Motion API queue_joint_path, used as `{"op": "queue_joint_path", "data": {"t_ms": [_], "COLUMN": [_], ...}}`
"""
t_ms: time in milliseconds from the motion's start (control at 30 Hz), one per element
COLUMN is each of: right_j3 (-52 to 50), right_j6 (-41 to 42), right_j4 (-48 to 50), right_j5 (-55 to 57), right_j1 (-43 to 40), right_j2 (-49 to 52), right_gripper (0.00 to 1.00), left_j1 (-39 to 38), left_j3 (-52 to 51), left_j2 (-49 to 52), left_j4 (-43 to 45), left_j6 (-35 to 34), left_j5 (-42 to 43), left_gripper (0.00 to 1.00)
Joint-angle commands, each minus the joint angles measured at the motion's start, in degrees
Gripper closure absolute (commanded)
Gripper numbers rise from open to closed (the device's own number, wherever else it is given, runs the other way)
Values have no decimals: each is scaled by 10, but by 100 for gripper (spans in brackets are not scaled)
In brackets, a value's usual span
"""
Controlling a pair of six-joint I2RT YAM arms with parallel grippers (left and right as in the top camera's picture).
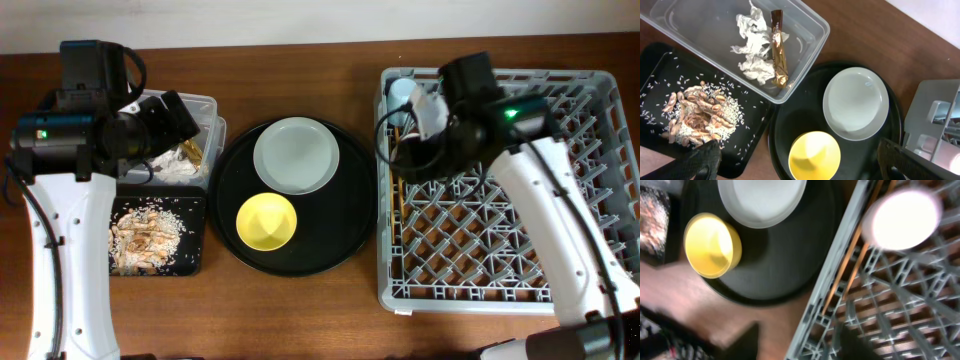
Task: Sort waste into correct bins and load items into the dishwasher rack
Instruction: 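Withdraw the right gripper toward the rack's left edge near the tray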
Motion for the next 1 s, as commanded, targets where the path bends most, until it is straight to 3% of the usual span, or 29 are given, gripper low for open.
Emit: {"op": "queue_joint_path", "data": {"t_ms": [0, 33, 100, 133, 233, 500, 967], "right_j3": [-92, -127, -161, -174, -183, -209, -240], "right_j6": [125, 133, 134, 147, 155, 259, 260], "right_j4": [28, 49, 64, 83, 128, 194, 231], "right_j5": [-3, -5, -6, -5, 9, 247, 248], "right_j1": [24, 25, 25, 28, 45, 137, 136], "right_j2": [6, 6, 6, 6, 6, 11, 26], "right_gripper": [2, 3, 59, 71, 72, 76, 78], "left_j1": [1, 1, 1, 1, 1, 1, 1], "left_j3": [3, 3, 3, 3, 3, 3, 3], "left_j2": [-4, -4, -4, -4, -4, -4, -4], "left_j4": [2, 2, 2, 2, 2, 2, 2], "left_j6": [9, 9, 9, 9, 9, 9, 9], "left_j5": [2, 2, 2, 2, 2, 2, 2], "left_gripper": [1, 1, 1, 1, 1, 1, 1]}}
